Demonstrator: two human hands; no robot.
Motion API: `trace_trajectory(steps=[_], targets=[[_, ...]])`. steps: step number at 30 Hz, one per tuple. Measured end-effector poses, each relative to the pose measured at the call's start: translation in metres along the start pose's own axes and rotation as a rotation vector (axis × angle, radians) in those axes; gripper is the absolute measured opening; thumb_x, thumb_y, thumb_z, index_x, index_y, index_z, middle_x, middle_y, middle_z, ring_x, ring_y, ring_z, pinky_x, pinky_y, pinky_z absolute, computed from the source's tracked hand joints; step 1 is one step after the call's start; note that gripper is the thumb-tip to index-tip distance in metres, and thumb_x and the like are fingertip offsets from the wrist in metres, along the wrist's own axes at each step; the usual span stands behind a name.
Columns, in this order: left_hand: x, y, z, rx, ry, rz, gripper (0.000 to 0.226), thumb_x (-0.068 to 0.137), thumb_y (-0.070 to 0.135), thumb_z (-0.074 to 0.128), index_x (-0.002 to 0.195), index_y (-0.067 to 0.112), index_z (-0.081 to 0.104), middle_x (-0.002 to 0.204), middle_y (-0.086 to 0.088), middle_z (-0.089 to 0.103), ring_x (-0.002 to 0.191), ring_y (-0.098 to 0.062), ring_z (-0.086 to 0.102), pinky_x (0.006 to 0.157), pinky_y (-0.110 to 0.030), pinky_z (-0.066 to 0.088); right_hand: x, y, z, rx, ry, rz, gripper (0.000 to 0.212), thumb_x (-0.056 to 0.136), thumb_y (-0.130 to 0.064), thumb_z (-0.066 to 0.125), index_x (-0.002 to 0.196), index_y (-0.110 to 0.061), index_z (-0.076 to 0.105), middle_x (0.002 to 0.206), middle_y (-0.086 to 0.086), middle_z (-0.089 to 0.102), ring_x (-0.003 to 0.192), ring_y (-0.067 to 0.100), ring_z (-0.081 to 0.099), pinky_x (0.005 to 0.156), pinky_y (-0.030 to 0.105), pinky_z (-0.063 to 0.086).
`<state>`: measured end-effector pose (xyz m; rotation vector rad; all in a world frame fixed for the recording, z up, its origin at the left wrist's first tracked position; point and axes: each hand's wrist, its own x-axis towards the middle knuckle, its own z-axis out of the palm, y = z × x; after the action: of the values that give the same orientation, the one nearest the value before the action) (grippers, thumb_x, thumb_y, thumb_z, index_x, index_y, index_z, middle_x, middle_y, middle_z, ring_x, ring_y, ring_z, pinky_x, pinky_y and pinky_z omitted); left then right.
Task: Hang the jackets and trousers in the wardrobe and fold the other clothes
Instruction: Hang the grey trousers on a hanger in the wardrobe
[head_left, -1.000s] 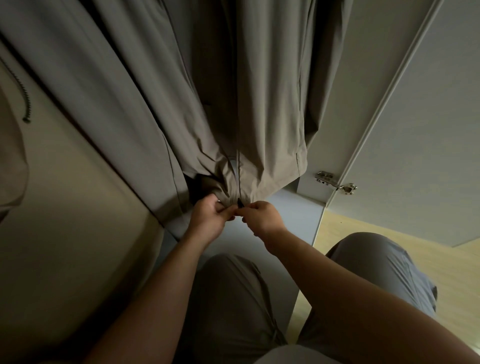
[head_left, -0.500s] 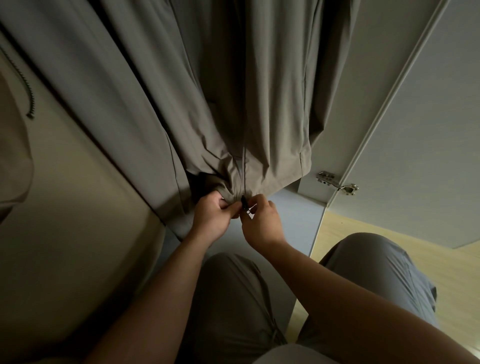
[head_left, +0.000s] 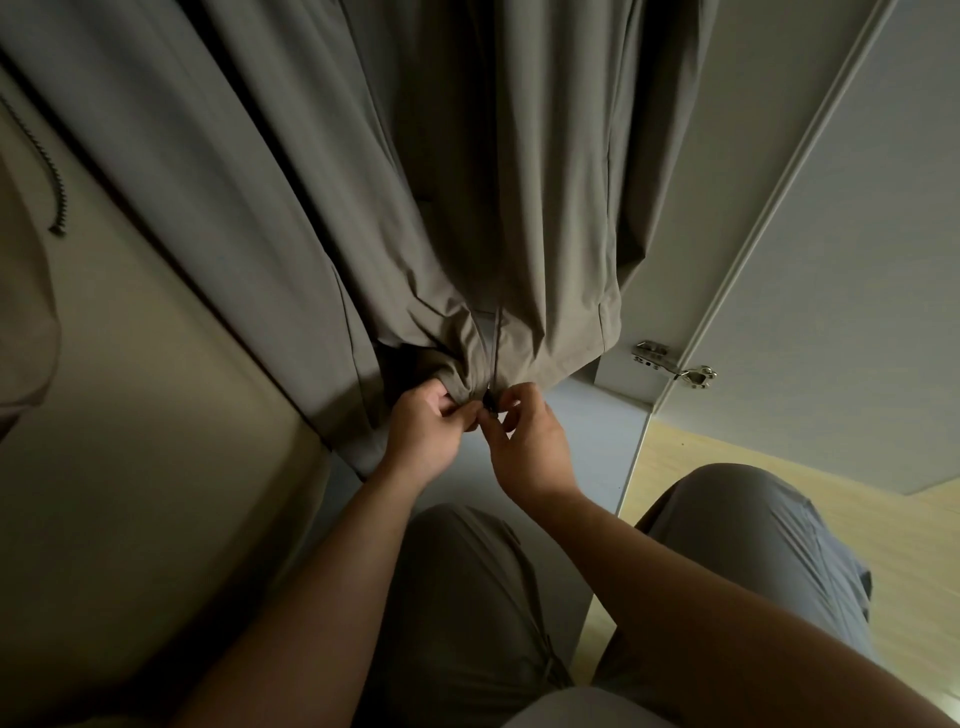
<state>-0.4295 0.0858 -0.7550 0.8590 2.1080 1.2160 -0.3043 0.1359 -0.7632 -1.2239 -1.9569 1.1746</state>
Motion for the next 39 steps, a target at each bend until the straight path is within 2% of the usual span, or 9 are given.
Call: trace_trajectory(steps=[4, 9, 12, 16, 23, 28, 31, 36, 39], targets=[[0.001, -0.002, 0.0, 0.036, 0.012, -0.004, 0.017, 0.088, 0.012, 0.077, 0.09, 0.025, 0.066, 0.077, 0.013, 0.073, 0.071, 0.001, 0.072, 0.076, -0.028, 0.061, 0.004, -0.004, -0.004, -0.034, -0.09, 0.017, 0.02, 0.099, -0.047, 0.056, 0.088, -0.031, 0.054, 0.077, -0.015, 0.057, 0.068, 0.002, 0.054, 0.06, 0.021, 0.039], [-0.002, -0.004, 0.001, 0.043, -0.012, 0.008, 0.013, 0.091, 0.025, 0.075, 0.085, 0.029, 0.065, 0.07, 0.014, 0.072, 0.07, -0.006, 0.072, 0.067, -0.024, 0.056, 0.007, -0.015, -0.005, 0.124, -0.18, 0.199, 0.041, 0.102, -0.047, 0.046, 0.067, -0.034, 0.064, 0.07, -0.018, 0.069, 0.071, 0.0, 0.061, 0.067, 0.022, 0.044], [-0.002, -0.006, 0.001, 0.008, 0.004, 0.001, 0.015, 0.091, 0.018, 0.076, 0.091, 0.029, 0.065, 0.086, 0.007, 0.074, 0.085, -0.013, 0.072, 0.079, -0.031, 0.057, 0.008, -0.021, -0.006, 0.339, -0.253, 0.411, 0.048, 0.099, -0.035, 0.048, 0.057, -0.025, 0.068, 0.052, -0.014, 0.057, 0.053, 0.007, 0.048, 0.054, 0.023, 0.036], [-0.002, -0.005, 0.002, -0.125, 0.004, -0.042, 0.021, 0.086, 0.01, 0.078, 0.091, 0.028, 0.069, 0.092, 0.006, 0.076, 0.094, -0.009, 0.072, 0.088, -0.032, 0.057, 0.012, -0.027, -0.008, 0.564, -0.297, 0.642, 0.024, 0.093, -0.023, 0.047, 0.074, -0.013, 0.058, 0.061, 0.0, 0.046, 0.044, 0.013, 0.035, 0.044, 0.026, 0.027], [0.005, -0.003, 0.001, -0.121, -0.006, -0.035, 0.027, 0.081, 0.013, 0.084, 0.106, 0.014, 0.074, 0.097, 0.002, 0.078, 0.097, -0.012, 0.073, 0.09, -0.033, 0.058, 0.021, -0.031, -0.011, 0.589, -0.3, 0.702, 0.024, 0.096, -0.028, 0.05, 0.078, -0.013, 0.055, 0.062, 0.0, 0.041, 0.043, 0.013, 0.028, 0.043, 0.025, 0.022], [0.002, -0.011, 0.001, -0.141, -0.019, 0.01, 0.016, 0.089, 0.009, 0.075, 0.091, 0.025, 0.071, 0.081, 0.016, 0.076, 0.081, 0.001, 0.071, 0.07, -0.013, 0.054, 0.027, -0.033, -0.015, 0.713, -0.377, 0.753, 0.043, 0.097, -0.016, 0.042, 0.056, -0.014, 0.053, 0.055, -0.002, 0.033, 0.046, 0.012, 0.019, 0.05, 0.027, 0.012], [-0.004, -0.016, 0.002, -0.067, -0.018, 0.026, 0.009, 0.09, 0.023, 0.075, 0.087, 0.029, 0.069, 0.076, 0.019, 0.073, 0.077, 0.004, 0.069, 0.068, -0.011, 0.05, 0.027, -0.039, -0.016, 0.729, -0.376, 0.793, 0.029, 0.094, -0.008, 0.04, 0.066, -0.017, 0.043, 0.055, -0.001, 0.03, 0.047, 0.012, 0.018, 0.048, 0.025, 0.013], [-0.01, -0.031, -0.008, 0.037, 0.009, -0.056, 0.009, 0.092, 0.031, 0.072, 0.091, 0.022, 0.071, 0.086, 0.009, 0.075, 0.087, -0.004, 0.069, 0.079, -0.027, 0.054, 0.046, -0.075, -0.038, 0.655, -0.328, 0.647, 0.032, 0.094, -0.009, 0.042, 0.063, -0.018, 0.042, 0.051, -0.002, 0.031, 0.041, 0.012, 0.021, 0.042, 0.022, 0.017], [-0.008, -0.023, -0.011, 0.045, -0.003, -0.16, 0.015, 0.089, 0.035, 0.076, 0.086, 0.022, 0.07, 0.087, 0.006, 0.077, 0.087, -0.011, 0.07, 0.07, -0.026, 0.052, 0.057, -0.093, -0.052, 0.456, -0.29, 0.57, 0.03, 0.096, -0.013, 0.045, 0.065, -0.016, 0.047, 0.049, -0.003, 0.034, 0.039, 0.012, 0.023, 0.042, 0.024, 0.018]])
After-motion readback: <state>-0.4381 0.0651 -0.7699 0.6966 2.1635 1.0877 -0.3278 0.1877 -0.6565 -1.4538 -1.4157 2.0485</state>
